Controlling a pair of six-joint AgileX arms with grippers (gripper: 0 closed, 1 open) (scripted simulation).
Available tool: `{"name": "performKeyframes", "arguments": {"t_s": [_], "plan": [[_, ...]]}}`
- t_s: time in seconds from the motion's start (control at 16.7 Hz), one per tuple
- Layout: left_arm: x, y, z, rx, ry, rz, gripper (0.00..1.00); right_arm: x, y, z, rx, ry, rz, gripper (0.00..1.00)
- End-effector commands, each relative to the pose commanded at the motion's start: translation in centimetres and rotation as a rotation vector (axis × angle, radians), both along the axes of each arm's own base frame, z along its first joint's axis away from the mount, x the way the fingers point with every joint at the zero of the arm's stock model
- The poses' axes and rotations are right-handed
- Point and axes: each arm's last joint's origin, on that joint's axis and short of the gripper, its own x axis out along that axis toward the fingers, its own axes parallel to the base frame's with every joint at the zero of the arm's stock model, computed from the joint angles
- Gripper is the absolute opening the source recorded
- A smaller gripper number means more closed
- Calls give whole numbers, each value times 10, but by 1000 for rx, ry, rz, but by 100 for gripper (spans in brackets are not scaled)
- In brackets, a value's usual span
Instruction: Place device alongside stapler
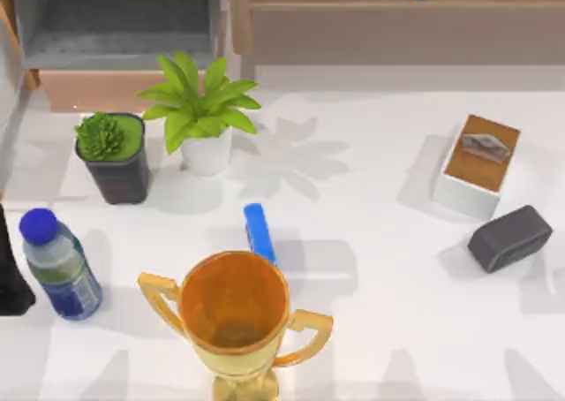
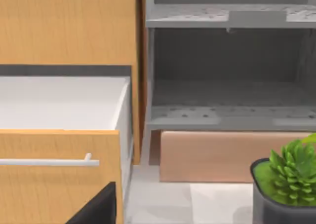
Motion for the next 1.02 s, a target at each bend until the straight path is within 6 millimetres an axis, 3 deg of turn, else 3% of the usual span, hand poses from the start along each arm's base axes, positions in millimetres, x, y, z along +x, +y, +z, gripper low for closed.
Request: {"name": "performKeyframes", "arguments": {"t_s": [0.3, 0.6, 0.78, 1.02], "plan": [[0, 1, 12, 5, 41, 5, 100, 0, 0, 0, 0, 0, 0, 100], [16, 6, 72, 18, 230, 39, 100, 0, 0, 0, 0, 0, 0, 100], [49, 15, 121, 20, 402, 75, 100, 0, 0, 0, 0, 0, 0, 100], [130, 42, 172, 6, 658, 129, 100, 0, 0, 0, 0, 0, 0, 100]]}}
